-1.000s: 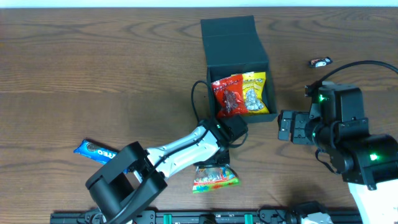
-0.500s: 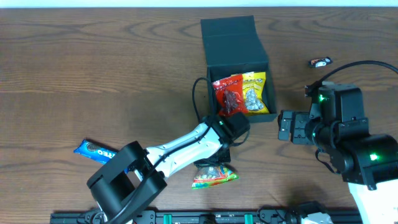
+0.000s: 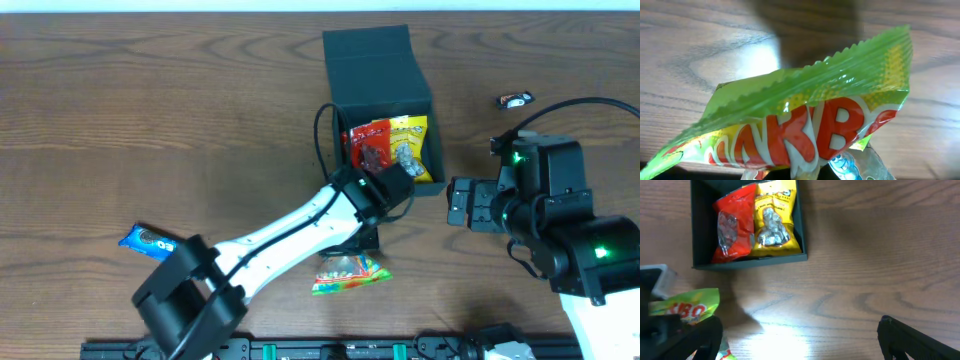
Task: Pack container
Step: 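Lift the HARIBO bag with the left gripper into the black box, then press the HARIBO bag down into the box with the left gripper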
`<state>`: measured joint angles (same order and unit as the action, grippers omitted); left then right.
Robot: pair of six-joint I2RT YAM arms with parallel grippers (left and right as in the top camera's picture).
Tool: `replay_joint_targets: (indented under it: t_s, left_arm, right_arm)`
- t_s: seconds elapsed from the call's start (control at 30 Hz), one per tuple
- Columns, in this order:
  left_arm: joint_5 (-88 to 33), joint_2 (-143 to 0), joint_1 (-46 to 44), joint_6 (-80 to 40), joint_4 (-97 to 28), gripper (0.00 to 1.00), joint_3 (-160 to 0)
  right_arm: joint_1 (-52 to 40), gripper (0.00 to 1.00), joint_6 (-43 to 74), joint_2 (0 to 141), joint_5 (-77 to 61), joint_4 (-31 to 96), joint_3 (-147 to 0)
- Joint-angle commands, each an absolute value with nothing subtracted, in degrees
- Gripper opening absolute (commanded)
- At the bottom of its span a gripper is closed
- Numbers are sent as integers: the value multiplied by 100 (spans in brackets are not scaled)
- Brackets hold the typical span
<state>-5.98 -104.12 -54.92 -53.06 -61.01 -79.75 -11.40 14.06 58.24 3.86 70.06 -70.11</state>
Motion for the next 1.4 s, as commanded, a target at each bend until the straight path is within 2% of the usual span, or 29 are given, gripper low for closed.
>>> replay_joint_targets:
  t_s: [0.0, 0.3, 0.7, 1.03, 1.37]
  left_arm:
    - [-537, -9953, -5476, -5120, -6202, 6, -8294]
    - [-370, -9574, -5280, -4650, -6716, 6, -9284]
    - [-652, -9909, -3972, -3820, -6298, 6, -10171]
    - [-1382, -11465, -4014, -3594, -6080, 6, -11524]
    - [-1511, -12619, -4414, -3483, -6049, 6, -12897]
  right_arm:
    - [-1188, 99, 1476, 5819, 408, 7011, -6995]
    - [-1188, 99, 1474, 5819, 408, 7013, -6995]
    - [-1188, 99, 1476, 5819, 408, 7013, -6995]
    - [-1188, 99, 1476, 5819, 408, 7013, -6995]
    - [-1188, 99, 1476, 5819, 408, 7013, -6995]
